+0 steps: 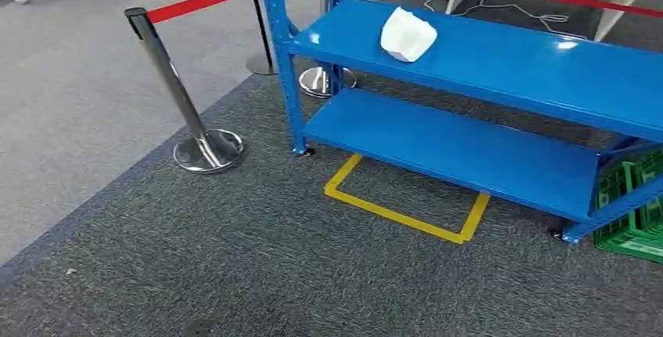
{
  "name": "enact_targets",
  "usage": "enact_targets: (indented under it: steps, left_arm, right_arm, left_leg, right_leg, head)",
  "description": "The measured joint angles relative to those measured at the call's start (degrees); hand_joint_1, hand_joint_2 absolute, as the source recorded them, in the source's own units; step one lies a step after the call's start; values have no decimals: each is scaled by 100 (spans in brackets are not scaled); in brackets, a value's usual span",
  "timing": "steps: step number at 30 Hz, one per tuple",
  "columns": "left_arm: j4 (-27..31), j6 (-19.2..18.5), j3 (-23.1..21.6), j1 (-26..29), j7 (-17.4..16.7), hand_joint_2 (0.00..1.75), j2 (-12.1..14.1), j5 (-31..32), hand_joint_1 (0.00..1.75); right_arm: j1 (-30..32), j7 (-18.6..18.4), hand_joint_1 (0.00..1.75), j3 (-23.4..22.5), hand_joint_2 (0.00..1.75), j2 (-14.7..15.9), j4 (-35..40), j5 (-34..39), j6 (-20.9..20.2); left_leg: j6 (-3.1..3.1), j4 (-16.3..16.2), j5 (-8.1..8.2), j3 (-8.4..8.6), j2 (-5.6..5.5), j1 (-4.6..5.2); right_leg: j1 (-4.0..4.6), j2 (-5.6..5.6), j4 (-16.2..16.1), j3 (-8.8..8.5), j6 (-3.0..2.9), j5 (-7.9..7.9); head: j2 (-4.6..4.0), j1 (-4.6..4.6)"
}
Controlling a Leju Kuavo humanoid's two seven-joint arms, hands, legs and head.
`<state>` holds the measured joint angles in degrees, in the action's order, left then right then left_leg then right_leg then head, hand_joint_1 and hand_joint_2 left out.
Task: Take the parts from the cabinet and place them on the table.
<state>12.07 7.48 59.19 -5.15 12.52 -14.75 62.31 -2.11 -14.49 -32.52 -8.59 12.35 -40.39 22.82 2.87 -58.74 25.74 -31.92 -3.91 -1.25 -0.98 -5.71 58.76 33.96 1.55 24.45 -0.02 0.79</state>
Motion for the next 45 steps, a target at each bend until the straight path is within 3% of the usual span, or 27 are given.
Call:
enact_targets:
  steps: [1, 4, 5, 6, 7, 9, 11, 12, 14, 15, 16, 20, 22, 25, 27, 29, 30, 31, 35, 36, 37, 38, 40, 41, 43, 44, 45]
  left_arm:
    - [0, 2, 0, -12, 0, 0, -2, 4, 0]
    - [0, 9, -2, -16, 0, 0, -2, 9, 0]
    - [0, 9, -2, -22, 0, 0, -5, 11, 0]
    - [0, 9, -2, -27, 0, 0, -6, 11, 0]
    - [0, 9, -2, -18, 0, 0, -4, 11, 0]
    - [0, 9, -2, 13, 0, 0, -4, 11, 0]
    - [0, 7, 0, 13, 2, 0, 0, 11, 0]
    - [0, -9, -2, 7, 2, 0, -2, 13, 0]
    - [0, -11, -4, 3, 13, 0, -4, 13, 0]
    - [0, -11, -4, 4, 17, 0, -4, 15, 0]
    - [0, -11, -4, 3, 20, 0, -4, 24, 0]
    - [0, -9, -11, -19, 18, 0, -7, 61, 0]
    - [0, -15, -17, -29, 17, 0, -7, 144, 0]
    - [0, -22, -22, -6, -7, 0, -4, 192, 0]
    - [0, -28, -30, 2, -15, 0, -4, 223, 0]
    - [0, -33, -48, -6, -15, 0, -4, 238, 0]
    - [0, -35, -55, -9, -15, 0, -4, 240, 0]
    - [0, -37, -57, -7, -15, 0, -13, 240, 0]
    - [0, -39, -63, -24, -7, 0, -20, 214, 0]
    - [0, -39, -63, -35, 0, 0, -24, 197, 0]
    - [0, -37, -63, -39, 4, 0, -28, 186, 0]
    - [0, -37, -63, -34, 11, 0, -31, 184, 0]
    - [0, -37, -61, -3, 11, 0, -26, 181, 0]
    - [0, -37, -61, 2, 9, 0, -24, 179, 0]
    - [0, -37, -61, -5, 11, 0, -26, 177, 0]
    - [0, -35, -61, -9, 11, 0, -28, 173, 0]
    - [0, -35, -61, -9, 11, 0, -35, 166, 0]
  right_arm:
    - [-13, -2, 0, -2, 0, 2, 0, -4, 0]
    - [33, -17, 0, -11, 0, 4, -2, -15, 0]
    - [44, -17, 0, -17, 0, 4, -2, -15, 0]
    - [46, -20, 0, -20, 0, 4, -2, -15, 0]
    - [30, -24, 0, -22, 0, 4, -2, -15, -2]
    - [-1, -22, 0, -24, 0, 4, -2, -17, -2]
    - [15, -20, 0, -24, 0, 4, -2, -17, -2]
    - [28, -24, 0, -26, 0, 4, -2, -15, -7]
    - [32, -26, 0, -31, 0, 7, -2, -17, -15]
    - [15, -37, 0, -33, 0, 7, -2, -22, -15]
    - [-10, -68, 0, -33, 0, 7, -2, -33, -13]
    - [7, -160, 0, -37, 0, 15, 0, -57, 7]
    - [-2, -181, 0, -39, 0, 20, 0, -76, 11]
    - [-22, -190, 0, -39, 0, 17, 0, -92, 0]
    - [1, -190, 0, -48, 0, 20, 0, -92, -4]
    - [-2, -190, 0, -57, 0, 20, 0, -90, -7]
    - [-6, -190, 0, -57, 0, 20, 0, -90, -13]
    - [-21, -190, 0, -59, 0, 22, 0, -90, -17]
    - [23, -188, 0, -68, 0, 22, -2, -98, -31]
    - [37, -188, 0, -74, 0, 26, -2, -98, -31]
    - [28, -190, 0, -79, 0, 26, -2, -101, -31]
    - [11, -190, 0, -90, 0, 26, 0, -98, -31]
    - [-19, -190, 0, -107, 0, 26, 0, -101, -31]
    - [-17, -190, 0, -114, 0, 26, 0, -101, -31]
    - [11, -190, 0, -120, 0, 26, 0, -101, -31]
    - [15, -199, 0, -122, 0, 26, 0, -101, -31]
    - [12, -201, 0, -125, 0, 26, 0, -103, -31]
  left_leg:
    - [-34, 156, 58, 36, -54, -10]
    - [-168, 136, 36, 29, 88, 45]
    - [-227, 170, -1, 28, 177, 15]
    - [-273, 175, 1, 30, 217, 22]
    - [-303, 175, 3, 29, 283, 37]
    - [-326, 173, 15, 28, 455, 76]
    - [-336, 171, 24, 36, 600, 93]
    - [-333, 170, 32, 45, 650, 95]
    - [-305, 169, 61, 88, 763, 95]
    - [-272, 169, 82, 122, 814, 103]
    - [-223, 146, 115, 132, 848, 149]
    - [-89, 201, 121, 189, 1022, 126]
    - [-25, -138, 382, 49, 609, 93]
    - [9, -1437, 938, -609, 443, 88]
    - [4, -1462, 737, -693, 436, 82]
    - [-1, -645, 186, -337, 350, 58]
    - [7, -210, -8, -134, 156, 29]
    - [2, 123, -20, -2, -106, 5]
    - [-196, 158, 5, -5, 101, 21]
    - [-235, 181, -14, 4, 184, 12]
    - [-281, 185, -6, 10, 225, 21]
    - [-304, 184, -1, 11, 302, 41]
    - [-331, 182, 16, 18, 475, 83]
    - [-335, 181, 22, 23, 551, 95]
    - [-330, 180, 45, 48, 665, 105]
    - [-317, 180, 58, 72, 720, 105]
    - [-295, 180, 78, 106, 773, 106]
  right_leg:
    - [26, -67, 55, 52, 36, 18]
    - [-29, -204, -71, 103, 168, -56]
    - [-30, -175, -50, 101, 186, -48]
    - [-7, 147, 100, 157, 184, 70]
    - [-1, 349, 434, 307, 198, 299]
    - [-4, 499, 1424, 765, 218, 783]
    - [-2, 519, 1782, 908, 223, 844]
    - [-2, 525, 1562, 769, 216, 689]
    - [3, 641, 592, 227, 182, 244]
    - [27, 927, 95, -61, 155, 108]
    - [47, 972, 21, -93, 129, 136]
    - [60, 713, -11, -69, -2, 97]
    - [17, 603, -39, -71, -55, 57]
    - [15, 399, -39, -49, -84, 54]
    - [12, 242, -38, -52, -80, 52]
    - [-5, 80, -35, -61, -51, 43]
    - [-18, 11, -34, -61, -20, 40]
    - [27, -65, 15, -21, 36, 55]
    - [-38, -280, -72, 70, 207, -2]
    - [-29, -138, -4, 79, 211, 33]
    - [8, 188, 198, 182, 218, 187]
    - [9, 371, 571, 368, 229, 415]
    - [7, 500, 1489, 809, 237, 822]
    - [8, 518, 1707, 911, 243, 854]
    - [9, 537, 1314, 679, 228, 547]
    - [12, 574, 833, 409, 207, 314]
    - [28, 733, 286, 93, 182, 106]
  head:
    - [0, -15]
    - [0, -13]
    - [0, -24]
    - [2, 30]
    - [0, 79]
    - [0, 83]
    - [0, 83]
    - [0, 83]
    - [0, 85]
    - [0, 85]
    - [0, 76]
    - [0, 77]
    - [2, 29]
    - [0, 29]
    - [0, 24]
    - [2, 24]
    - [0, 24]
    - [0, 0]
    - [2, -8]
    - [0, 13]
    - [0, 80]
    - [0, 105]
    - [0, 103]
    - [0, 101]
    - [2, 105]
    - [0, 105]
    - [2, 107]
